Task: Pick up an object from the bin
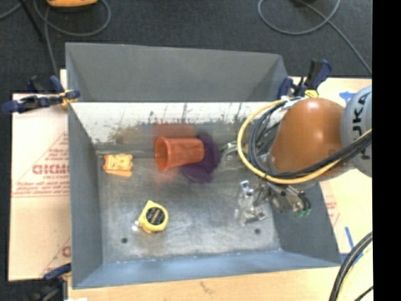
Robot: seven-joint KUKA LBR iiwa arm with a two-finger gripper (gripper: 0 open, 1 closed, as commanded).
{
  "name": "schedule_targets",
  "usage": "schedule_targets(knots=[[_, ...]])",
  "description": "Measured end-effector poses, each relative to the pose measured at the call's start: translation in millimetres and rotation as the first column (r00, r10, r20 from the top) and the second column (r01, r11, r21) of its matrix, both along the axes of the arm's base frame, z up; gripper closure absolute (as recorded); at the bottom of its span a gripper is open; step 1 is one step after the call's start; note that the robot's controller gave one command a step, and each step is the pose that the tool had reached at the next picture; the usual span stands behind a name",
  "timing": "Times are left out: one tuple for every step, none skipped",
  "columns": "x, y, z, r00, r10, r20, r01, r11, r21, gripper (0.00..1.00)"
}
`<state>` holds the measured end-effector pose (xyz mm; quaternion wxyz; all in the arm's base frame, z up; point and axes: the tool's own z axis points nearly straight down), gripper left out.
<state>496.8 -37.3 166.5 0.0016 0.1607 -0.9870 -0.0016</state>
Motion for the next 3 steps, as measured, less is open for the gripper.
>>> schedule_targets(knots=[[29.8,2.6,-23.7,0.991,0.131,0.014,-0.131,0.991,-0.010,1.00],[29.0,33.6,-35.0,0.959,0.283,-0.002,-0.283,0.959,0.001,1.00],[86.1,10.2,-36.2,0.912,0.411,0.010,-0.411,0.912,-0.005,1.00]])
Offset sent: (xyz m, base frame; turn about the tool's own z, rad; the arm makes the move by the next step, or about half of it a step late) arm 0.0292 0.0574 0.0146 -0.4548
